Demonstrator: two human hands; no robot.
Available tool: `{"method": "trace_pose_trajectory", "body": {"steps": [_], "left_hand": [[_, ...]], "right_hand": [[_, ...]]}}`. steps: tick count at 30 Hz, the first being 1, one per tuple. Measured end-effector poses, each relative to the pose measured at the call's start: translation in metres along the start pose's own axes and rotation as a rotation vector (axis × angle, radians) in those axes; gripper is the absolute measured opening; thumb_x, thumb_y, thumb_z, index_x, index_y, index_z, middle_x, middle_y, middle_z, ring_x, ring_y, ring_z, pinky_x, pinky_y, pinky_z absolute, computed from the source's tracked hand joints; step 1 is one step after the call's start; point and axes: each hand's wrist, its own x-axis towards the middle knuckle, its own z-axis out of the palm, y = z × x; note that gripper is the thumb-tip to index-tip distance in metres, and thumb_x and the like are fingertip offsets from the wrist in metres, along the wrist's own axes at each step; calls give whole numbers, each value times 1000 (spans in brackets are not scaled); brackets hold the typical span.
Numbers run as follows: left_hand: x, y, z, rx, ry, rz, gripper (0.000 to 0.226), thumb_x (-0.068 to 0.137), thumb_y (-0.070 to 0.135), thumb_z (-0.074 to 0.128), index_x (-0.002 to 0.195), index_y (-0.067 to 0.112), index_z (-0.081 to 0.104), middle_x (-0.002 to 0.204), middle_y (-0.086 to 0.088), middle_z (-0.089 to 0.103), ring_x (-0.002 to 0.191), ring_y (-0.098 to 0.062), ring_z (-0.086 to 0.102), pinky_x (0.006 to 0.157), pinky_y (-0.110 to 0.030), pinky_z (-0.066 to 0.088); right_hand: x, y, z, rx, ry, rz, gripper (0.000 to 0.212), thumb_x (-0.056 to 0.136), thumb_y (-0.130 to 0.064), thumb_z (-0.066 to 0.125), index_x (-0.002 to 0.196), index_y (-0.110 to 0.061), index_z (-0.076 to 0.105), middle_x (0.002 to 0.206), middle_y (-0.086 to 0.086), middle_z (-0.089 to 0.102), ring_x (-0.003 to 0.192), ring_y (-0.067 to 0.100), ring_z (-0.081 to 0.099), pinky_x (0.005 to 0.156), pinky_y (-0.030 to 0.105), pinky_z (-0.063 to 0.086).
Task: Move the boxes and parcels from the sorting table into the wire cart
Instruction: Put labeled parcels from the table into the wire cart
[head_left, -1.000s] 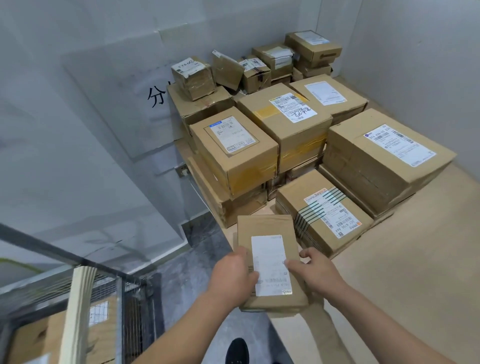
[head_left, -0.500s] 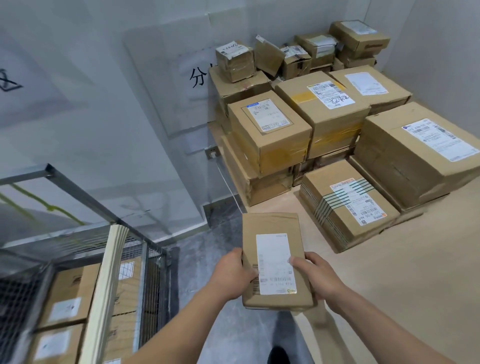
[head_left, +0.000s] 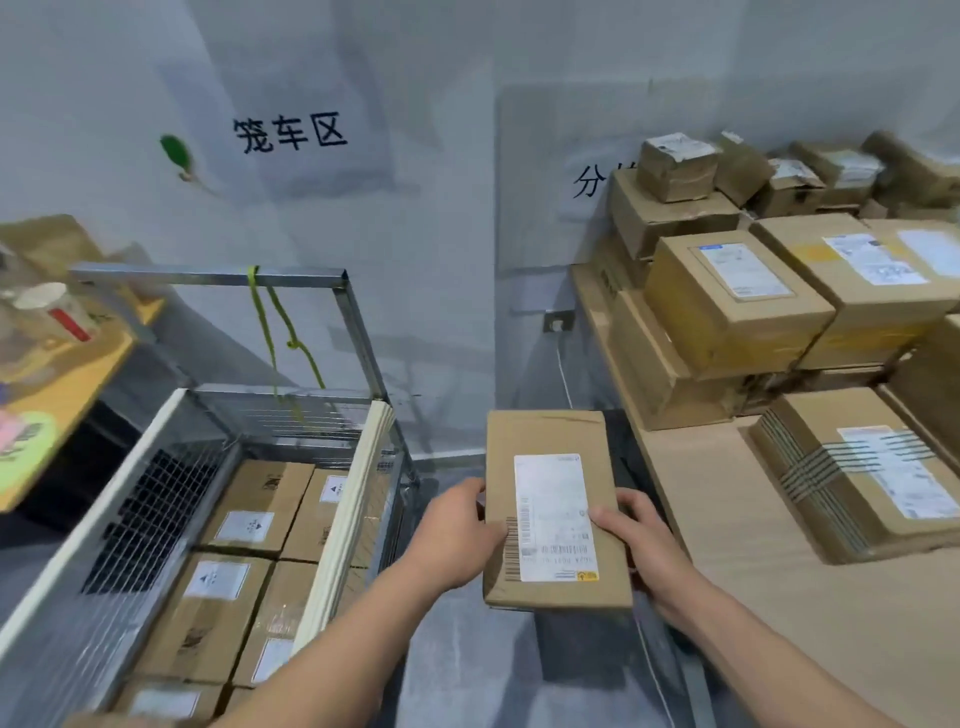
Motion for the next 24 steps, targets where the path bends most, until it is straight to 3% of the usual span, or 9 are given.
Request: {"method": "trace_pose_trajectory", "body": {"steps": [4,6,8,10,13,18,21,24], "left_hand": [[-23,-19,-73,17,134,60,39,90,17,65,128,25,61,116,9,70,98,-9,65,79,-22,53],[-35,-29,-107,24,205,68,38,91,20,65,129,25,60,115,8,69,98,-10,64,73,-18,48],[-48,-41,-138,14,268,75,37,92,21,66,128,25,60,114,9,69,100,-10,64,79,-23,50],[-62,-52,-166,-8,321,73,37,92,24,66,129,26,61,113,12,69,101,-7,64,85,-27,52],[-80,-69,-200,-19,398,63,42,93,28,66,133,26,58,114,12,69,98,-6,64,88,-32,55],[-109,-96,-241,-30,510,39,47,93,31,66,139,29,55,115,13,69,99,-4,65,91,-35,55],[-121,-113,-261,-48,589,31,42,97,29,59,139,31,56,115,18,68,103,-1,63,94,-35,55],[-132,-127,-277,-48,662,3,38,99,24,53,136,33,59,115,20,69,105,1,63,95,-36,54]], "right_hand": [[5,-46,60,-94,-116,-100,81,65,-52,76,138,-46,43,113,-5,76,95,19,75,77,39,55],[4,-69,93,-124,-178,-153,94,60,-56,80,144,-46,39,119,-2,74,98,20,75,85,44,57],[2,-88,125,-148,-235,-196,99,59,-56,81,147,-41,37,117,0,75,95,21,76,85,43,58],[1,-103,156,-180,-277,-249,82,77,-45,81,146,-36,38,109,3,77,81,15,76,71,34,59],[-1,-119,196,-206,-310,-280,54,97,-25,67,143,-34,40,92,4,76,54,3,65,47,15,45],[-2,-139,255,-235,-391,-297,50,98,-28,63,141,-40,42,85,-2,78,67,12,72,51,25,48],[5,-150,286,-262,-437,-308,44,101,-25,56,142,-37,42,58,-13,65,47,2,59,49,25,42],[14,-160,318,-268,-518,-291,44,102,-26,54,143,-32,42,50,-15,58,42,0,53,55,27,37]]}}
